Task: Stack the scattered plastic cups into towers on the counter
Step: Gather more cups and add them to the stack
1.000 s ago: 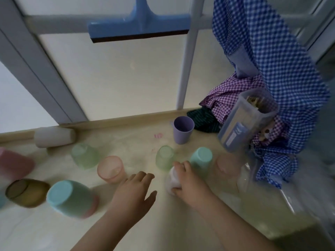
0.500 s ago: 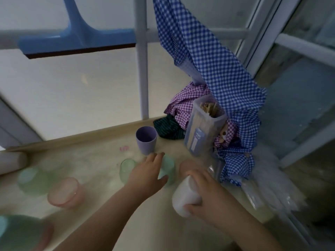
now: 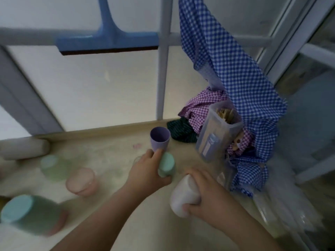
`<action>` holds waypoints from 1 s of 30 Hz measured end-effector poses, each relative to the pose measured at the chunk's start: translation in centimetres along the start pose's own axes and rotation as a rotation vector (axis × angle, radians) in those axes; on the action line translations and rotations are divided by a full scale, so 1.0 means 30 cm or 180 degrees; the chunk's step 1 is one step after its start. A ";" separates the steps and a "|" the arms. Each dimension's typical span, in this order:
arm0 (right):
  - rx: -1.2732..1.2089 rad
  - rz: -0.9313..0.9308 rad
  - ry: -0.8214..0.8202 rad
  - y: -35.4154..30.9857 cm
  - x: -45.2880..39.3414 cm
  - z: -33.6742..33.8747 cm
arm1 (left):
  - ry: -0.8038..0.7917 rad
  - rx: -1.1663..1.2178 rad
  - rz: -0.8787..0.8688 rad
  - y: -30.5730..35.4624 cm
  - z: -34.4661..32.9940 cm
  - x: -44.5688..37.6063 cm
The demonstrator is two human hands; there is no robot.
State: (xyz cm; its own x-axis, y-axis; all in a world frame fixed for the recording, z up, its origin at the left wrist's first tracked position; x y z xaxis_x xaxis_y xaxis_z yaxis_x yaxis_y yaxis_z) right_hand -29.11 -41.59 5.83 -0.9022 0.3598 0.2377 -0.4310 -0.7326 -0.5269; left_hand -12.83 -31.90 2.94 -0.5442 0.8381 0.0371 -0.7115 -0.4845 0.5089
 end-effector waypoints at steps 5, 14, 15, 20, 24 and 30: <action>0.0045 0.0535 -0.0070 -0.219 -0.128 -0.016 | 0.0926 0.0237 0.0249 -0.065 0.325 0.186; -0.0252 0.1231 -0.0299 -0.638 -0.235 -0.163 | 0.1778 -0.0137 0.1067 -0.331 0.652 0.541; -0.0235 0.1271 -0.0312 -0.663 -0.239 -0.180 | 0.1731 -0.0142 0.1165 -0.361 0.649 0.561; -0.0131 0.1376 -0.0301 -0.725 -0.250 -0.228 | 0.1383 -0.0055 0.1485 -0.473 0.577 0.603; -0.0203 0.1353 -0.0155 -0.733 -0.251 -0.238 | 0.0921 0.0008 0.1631 -0.523 0.486 0.609; -0.0383 0.1493 0.0231 -0.799 -0.225 -0.193 | 0.0940 0.0170 0.1537 -0.561 0.451 0.630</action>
State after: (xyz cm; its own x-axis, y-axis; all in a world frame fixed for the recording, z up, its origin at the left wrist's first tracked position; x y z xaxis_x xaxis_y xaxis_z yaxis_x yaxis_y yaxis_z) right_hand -12.60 -23.10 12.14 -0.9935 0.0495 -0.1030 0.0303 -0.7549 -0.6551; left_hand -5.12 -4.52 6.71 -0.9089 0.4154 0.0382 -0.3319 -0.7755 0.5370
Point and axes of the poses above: each hand's wrist, its own x-axis away from the middle knuckle, its own z-axis out of the back of the hand, y = z × x, the point moved 1 cm from there along -x, towards the middle knuckle, and after that the axes turned 4 degrees about -y, right-handed, at the moved point
